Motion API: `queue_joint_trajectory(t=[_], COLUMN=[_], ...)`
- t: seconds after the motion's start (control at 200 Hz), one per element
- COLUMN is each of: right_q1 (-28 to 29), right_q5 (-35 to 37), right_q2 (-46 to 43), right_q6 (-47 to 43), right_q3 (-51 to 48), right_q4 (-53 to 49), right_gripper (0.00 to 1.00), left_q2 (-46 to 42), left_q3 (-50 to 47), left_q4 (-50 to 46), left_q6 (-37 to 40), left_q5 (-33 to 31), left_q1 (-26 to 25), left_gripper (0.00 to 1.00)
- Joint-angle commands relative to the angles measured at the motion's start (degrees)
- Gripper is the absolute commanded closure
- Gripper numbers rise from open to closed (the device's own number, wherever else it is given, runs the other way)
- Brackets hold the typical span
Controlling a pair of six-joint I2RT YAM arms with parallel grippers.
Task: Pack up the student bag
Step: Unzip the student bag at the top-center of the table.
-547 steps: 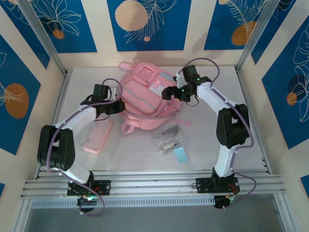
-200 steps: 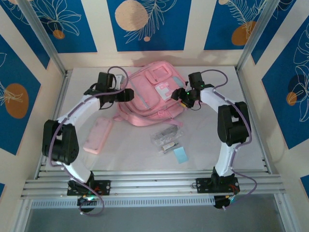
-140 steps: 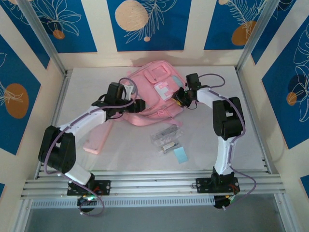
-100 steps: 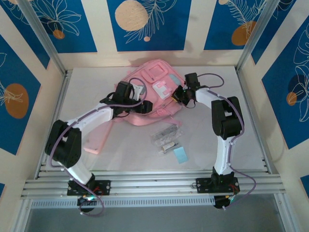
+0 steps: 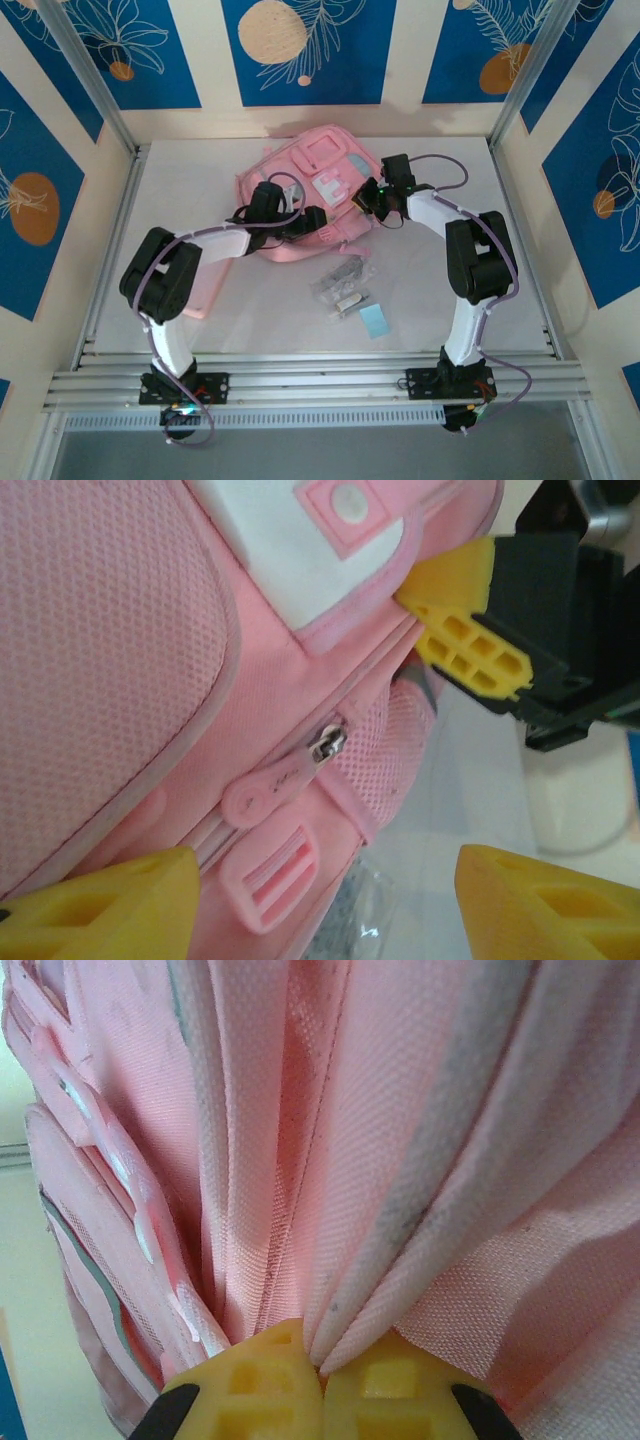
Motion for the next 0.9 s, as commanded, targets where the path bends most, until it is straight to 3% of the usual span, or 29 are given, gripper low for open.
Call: queue_joint_trajectory(t=[0.0,0.185,0.3,0.44,0.635,0.895], right_q1=[1.3,1.9,2.0,2.0,2.1,2.6], right_q5=[-3.5,-4.0,-3.7,-3.9,-3.4,-3.7], right_q2=[-2.5,-2.5,-2.4,-2.5,-3.3,-3.3], right_q6=[0.9,1.0,1.1,1.0,-0.2,-1.7], right_q3=[-0.7,-1.1,-1.1,-1.3,-1.7,-1.4], right_q4=[3.6,4.4,4.5,4.9,4.7,4.2], right_gripper=[1.00,1.00,1.00,1.00,1.00,1.00], left_q2=[2.8,6.8,7.8,5.4,0.7,3.6], left_q3=[-0.7,-1.0,0.6,2.8,6.3,13.1], left_q4=[9.8,17.5,15.9,2.4,-15.3,-22.5], left_q6=[-7.4,-12.9,-12.6,-2.8,13.3,23.8], left_q5=[1.8,4.0,4.5,0.2,-10.6,-13.0], left_q1=[-0.5,-1.1,-2.0,-2.9,-3.4,-3.5], left_gripper=[0.33,0.37,0.38,0.38,0.37,0.33])
